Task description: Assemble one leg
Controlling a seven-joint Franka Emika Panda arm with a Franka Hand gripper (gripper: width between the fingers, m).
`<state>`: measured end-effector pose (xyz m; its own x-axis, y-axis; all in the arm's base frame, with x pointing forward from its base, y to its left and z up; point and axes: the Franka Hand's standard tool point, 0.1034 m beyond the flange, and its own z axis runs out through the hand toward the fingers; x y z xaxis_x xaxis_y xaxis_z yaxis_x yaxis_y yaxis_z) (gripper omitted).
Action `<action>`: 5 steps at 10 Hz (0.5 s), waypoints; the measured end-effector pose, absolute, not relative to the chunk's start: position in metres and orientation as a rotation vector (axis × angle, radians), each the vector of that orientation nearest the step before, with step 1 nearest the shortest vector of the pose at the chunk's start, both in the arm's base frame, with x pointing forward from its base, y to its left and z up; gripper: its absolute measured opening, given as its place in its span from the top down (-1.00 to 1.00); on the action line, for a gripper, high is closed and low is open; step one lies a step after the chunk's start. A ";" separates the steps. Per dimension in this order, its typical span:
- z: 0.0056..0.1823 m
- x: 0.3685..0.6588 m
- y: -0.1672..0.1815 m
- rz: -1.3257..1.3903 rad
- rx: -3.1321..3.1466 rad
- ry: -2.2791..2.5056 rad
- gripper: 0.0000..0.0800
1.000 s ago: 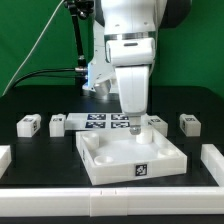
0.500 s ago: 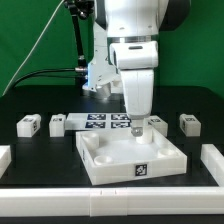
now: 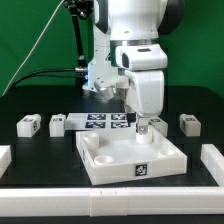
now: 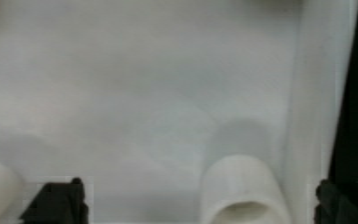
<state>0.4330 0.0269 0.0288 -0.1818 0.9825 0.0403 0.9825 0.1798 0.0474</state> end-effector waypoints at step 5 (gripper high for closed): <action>0.006 0.421 0.009 -0.062 -2.051 -2.324 -0.63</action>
Offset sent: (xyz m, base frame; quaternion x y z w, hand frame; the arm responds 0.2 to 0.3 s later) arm -0.0053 -0.0167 -0.0145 0.0150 0.0032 0.0005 0.9999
